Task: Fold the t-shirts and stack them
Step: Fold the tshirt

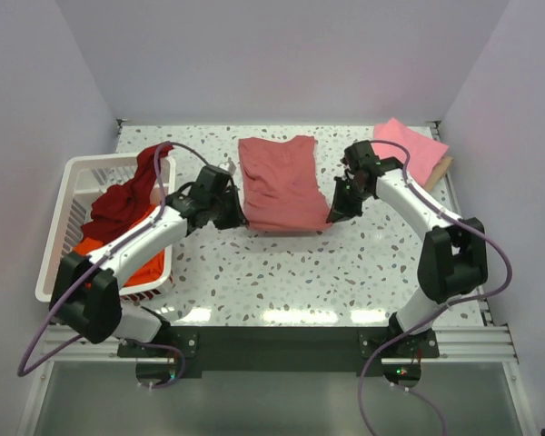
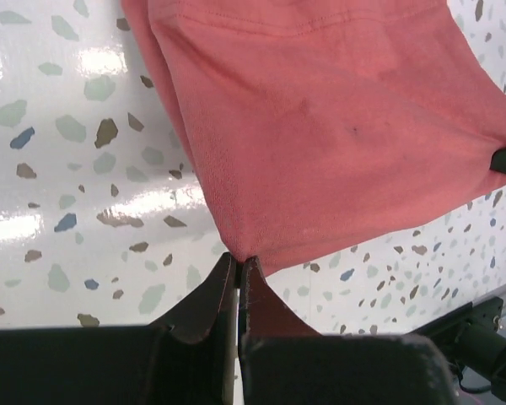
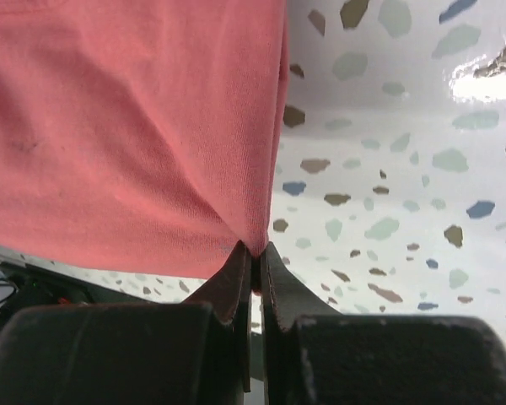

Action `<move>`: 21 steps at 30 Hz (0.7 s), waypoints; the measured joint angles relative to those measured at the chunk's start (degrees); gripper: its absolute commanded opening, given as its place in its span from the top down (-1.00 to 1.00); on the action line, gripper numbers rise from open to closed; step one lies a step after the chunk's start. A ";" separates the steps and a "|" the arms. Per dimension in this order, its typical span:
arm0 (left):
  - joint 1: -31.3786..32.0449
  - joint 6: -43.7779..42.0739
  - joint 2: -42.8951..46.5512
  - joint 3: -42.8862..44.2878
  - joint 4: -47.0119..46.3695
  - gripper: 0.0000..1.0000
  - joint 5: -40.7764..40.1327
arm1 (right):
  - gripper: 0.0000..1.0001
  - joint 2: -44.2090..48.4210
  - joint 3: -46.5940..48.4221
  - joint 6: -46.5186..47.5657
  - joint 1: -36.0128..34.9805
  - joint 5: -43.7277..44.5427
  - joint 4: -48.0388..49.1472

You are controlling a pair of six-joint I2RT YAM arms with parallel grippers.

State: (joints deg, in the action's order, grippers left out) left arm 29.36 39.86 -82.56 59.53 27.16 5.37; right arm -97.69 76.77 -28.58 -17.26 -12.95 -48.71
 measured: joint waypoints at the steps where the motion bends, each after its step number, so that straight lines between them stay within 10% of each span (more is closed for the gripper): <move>1: 0.17 0.13 1.38 -0.44 0.59 1.00 0.09 | 1.00 1.60 -0.59 0.22 -0.07 0.02 -0.61; 21: 9.94 6.10 22.08 -11.32 9.20 1.00 2.58 | 1.00 19.61 -9.57 1.84 -4.48 1.86 -12.96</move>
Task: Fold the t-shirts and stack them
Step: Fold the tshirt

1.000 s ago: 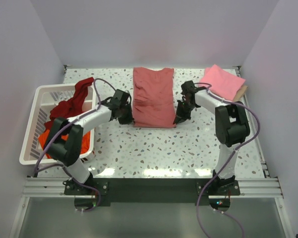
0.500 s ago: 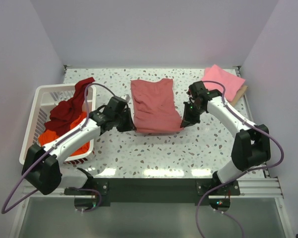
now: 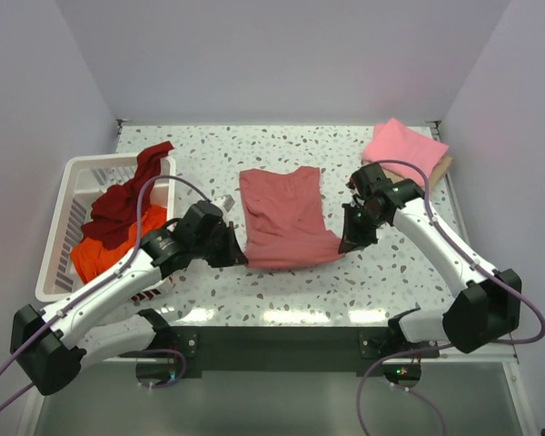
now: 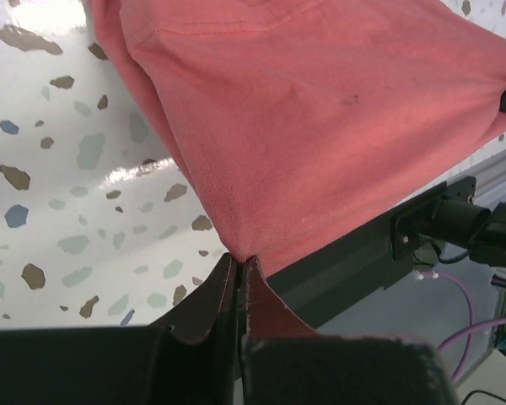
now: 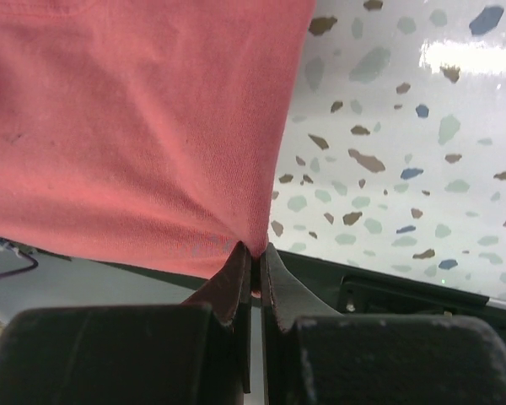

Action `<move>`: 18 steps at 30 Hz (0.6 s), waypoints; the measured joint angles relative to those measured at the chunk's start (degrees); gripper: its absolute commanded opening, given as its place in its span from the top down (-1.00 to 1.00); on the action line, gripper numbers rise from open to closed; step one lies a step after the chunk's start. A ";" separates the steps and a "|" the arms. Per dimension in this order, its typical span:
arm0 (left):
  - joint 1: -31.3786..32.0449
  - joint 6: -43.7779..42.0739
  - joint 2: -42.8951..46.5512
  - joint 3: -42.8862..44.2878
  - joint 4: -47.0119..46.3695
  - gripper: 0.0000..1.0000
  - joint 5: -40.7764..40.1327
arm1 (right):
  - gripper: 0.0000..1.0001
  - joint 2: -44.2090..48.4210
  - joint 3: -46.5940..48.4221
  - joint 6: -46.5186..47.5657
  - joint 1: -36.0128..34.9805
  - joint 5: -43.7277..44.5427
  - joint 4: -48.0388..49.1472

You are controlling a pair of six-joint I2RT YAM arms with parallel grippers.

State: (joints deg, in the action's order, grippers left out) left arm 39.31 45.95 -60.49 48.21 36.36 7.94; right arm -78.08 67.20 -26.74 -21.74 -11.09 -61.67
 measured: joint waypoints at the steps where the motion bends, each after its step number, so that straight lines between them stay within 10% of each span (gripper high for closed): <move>1: 0.59 0.28 0.90 -0.39 0.44 1.00 0.17 | 1.00 0.92 -0.20 -0.02 -0.28 0.04 -0.90; 18: 3.96 5.81 0.90 5.42 4.28 1.00 -4.94 | 1.00 0.76 9.66 -1.18 -0.74 2.69 -8.13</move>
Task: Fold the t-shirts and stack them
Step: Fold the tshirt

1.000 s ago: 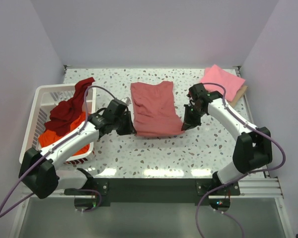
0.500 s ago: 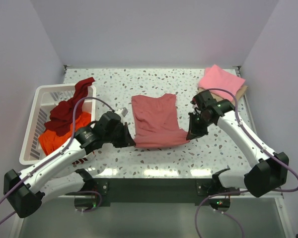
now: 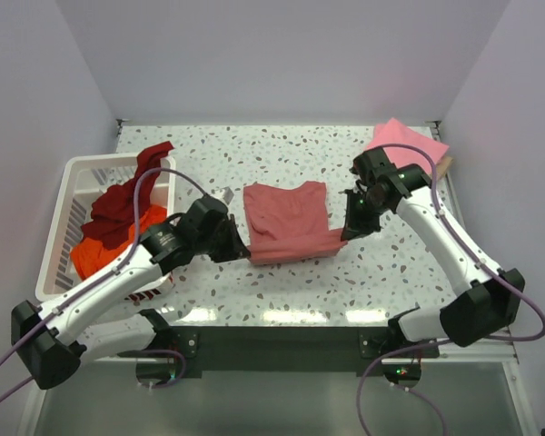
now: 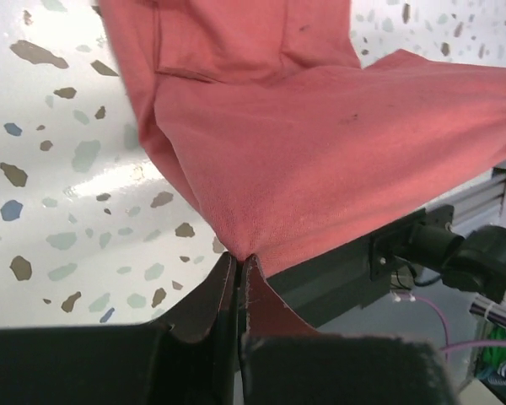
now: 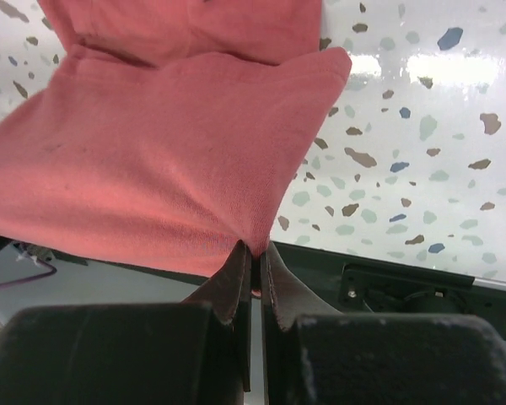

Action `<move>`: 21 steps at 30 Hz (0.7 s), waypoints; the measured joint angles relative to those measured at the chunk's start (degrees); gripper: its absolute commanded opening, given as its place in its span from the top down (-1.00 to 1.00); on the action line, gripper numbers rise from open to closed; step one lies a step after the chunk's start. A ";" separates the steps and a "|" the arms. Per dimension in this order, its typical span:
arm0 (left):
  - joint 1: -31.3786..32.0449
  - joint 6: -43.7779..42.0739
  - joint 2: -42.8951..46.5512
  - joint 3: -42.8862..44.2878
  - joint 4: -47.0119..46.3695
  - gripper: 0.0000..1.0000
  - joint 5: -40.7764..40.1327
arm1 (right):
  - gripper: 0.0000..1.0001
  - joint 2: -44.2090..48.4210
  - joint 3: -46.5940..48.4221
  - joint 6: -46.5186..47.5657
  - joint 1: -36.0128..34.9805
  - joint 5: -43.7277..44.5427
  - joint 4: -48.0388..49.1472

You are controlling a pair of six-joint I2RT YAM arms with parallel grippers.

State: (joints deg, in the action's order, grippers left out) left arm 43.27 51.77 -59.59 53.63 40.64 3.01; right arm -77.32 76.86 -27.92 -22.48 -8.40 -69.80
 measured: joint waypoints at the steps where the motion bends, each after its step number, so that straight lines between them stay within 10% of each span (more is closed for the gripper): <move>1: 0.00 0.15 -0.83 0.00 -0.17 1.00 -0.55 | 1.00 -1.27 0.61 -0.13 0.07 0.04 0.28; 21: -13.03 -4.52 -18.18 8.68 -7.54 1.00 -2.99 | 1.00 -27.69 26.03 0.85 3.30 -0.28 3.74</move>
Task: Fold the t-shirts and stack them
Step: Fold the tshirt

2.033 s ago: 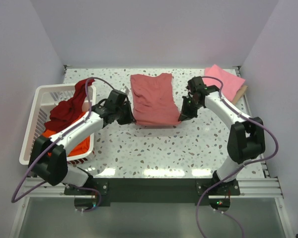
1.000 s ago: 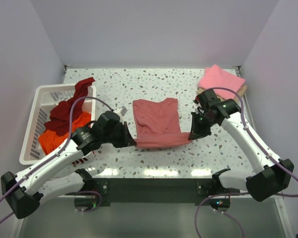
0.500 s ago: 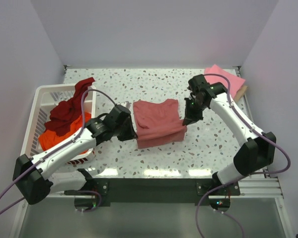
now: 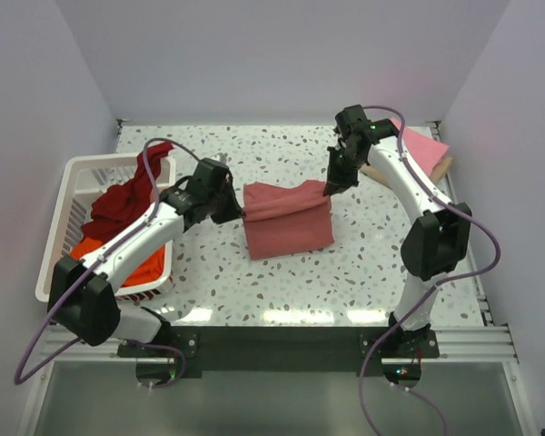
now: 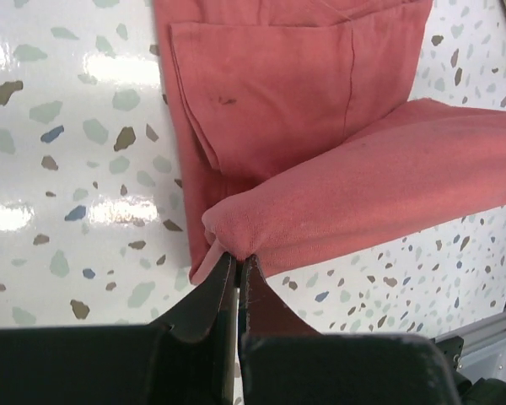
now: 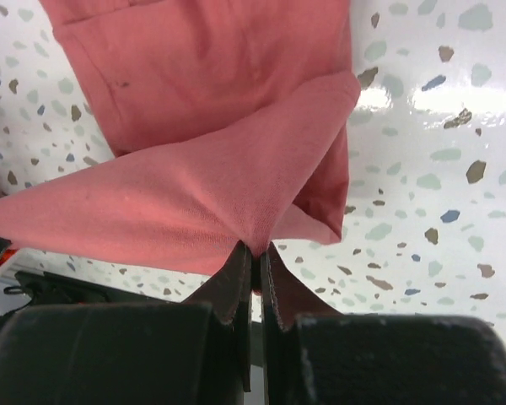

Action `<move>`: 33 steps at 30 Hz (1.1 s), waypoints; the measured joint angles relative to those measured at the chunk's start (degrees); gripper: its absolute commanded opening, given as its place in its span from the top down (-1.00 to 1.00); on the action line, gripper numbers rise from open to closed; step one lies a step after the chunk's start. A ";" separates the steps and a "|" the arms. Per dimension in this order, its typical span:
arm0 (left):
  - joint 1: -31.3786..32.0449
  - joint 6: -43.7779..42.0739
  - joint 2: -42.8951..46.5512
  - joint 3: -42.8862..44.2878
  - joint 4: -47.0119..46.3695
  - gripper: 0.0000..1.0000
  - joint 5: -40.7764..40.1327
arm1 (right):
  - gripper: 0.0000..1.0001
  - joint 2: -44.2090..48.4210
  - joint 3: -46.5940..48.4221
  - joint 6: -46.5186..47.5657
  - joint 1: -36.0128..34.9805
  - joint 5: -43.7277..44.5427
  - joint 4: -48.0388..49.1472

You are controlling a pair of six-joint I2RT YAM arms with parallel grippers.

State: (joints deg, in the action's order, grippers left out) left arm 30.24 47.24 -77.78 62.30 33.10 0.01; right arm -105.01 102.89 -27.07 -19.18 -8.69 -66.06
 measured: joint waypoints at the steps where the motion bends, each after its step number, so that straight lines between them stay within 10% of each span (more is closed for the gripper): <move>1: -0.48 -0.52 -1.42 0.68 -0.63 1.00 0.33 | 1.00 -1.29 1.01 0.13 0.15 0.02 0.00; 13: -5.84 -5.70 -18.51 11.72 -1.97 0.95 2.97 | 0.80 -16.35 14.25 0.63 2.60 -0.07 -0.20; 16: -7.41 -6.88 -25.16 18.45 -1.90 -0.20 3.39 | -0.32 -20.74 19.34 -0.50 4.13 -0.57 0.55; 19: -8.70 -8.26 -32.09 27.98 -0.68 -0.79 2.86 | -0.77 -24.30 24.41 -0.92 6.12 -1.01 1.49; 26: -9.53 -9.84 -33.59 35.12 -0.55 -0.90 3.02 | -0.85 -20.35 19.12 -0.26 8.74 -2.82 7.65; 33: -9.49 -10.43 -27.89 23.80 -1.11 -0.90 4.46 | -0.86 -10.36 4.52 3.37 9.35 -5.09 10.56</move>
State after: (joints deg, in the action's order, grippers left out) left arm 20.75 36.82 -105.67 86.11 31.99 4.47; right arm -115.37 107.42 -23.70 -9.82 -13.78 -55.51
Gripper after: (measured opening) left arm 0.948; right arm 0.926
